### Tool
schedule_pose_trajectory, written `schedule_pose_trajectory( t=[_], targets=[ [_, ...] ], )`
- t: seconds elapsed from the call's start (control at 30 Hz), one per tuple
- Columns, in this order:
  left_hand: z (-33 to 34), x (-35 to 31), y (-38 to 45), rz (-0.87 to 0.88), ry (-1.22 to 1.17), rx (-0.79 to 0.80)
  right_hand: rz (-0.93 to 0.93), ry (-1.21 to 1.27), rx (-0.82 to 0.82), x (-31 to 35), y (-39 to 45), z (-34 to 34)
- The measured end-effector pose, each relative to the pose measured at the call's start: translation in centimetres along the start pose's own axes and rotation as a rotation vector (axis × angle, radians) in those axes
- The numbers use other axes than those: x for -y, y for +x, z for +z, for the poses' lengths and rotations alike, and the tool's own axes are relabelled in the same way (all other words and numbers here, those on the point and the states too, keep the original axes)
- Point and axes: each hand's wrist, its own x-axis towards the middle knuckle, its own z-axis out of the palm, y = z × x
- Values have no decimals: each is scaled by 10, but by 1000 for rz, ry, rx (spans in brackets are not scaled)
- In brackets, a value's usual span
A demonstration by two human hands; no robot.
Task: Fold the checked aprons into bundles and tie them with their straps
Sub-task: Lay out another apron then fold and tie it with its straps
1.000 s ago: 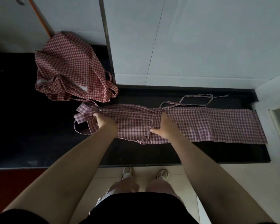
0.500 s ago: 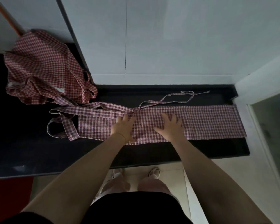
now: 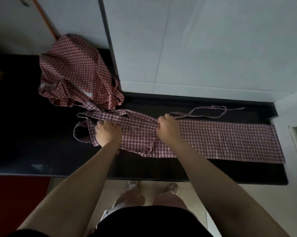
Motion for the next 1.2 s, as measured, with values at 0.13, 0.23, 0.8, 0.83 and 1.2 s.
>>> schedule_pose_trajectory(
  t=[0.13,0.23,0.8,0.83,1.2],
  targets=[
    [-19,51,37,-216,-70,-182,-142,98,53,56,17,18],
    [-27,70,53,-321,-145,-163,-170,129,94,75,27,26],
    [-62,74,89,178,-99,-301,29,273,120,117,63,28],
    [-59,65,90,351,-79,-250,39,294,106,116,65,29],
    [-32,-4,101,766,342,411,126,257,295,117,81,23]
  ],
)
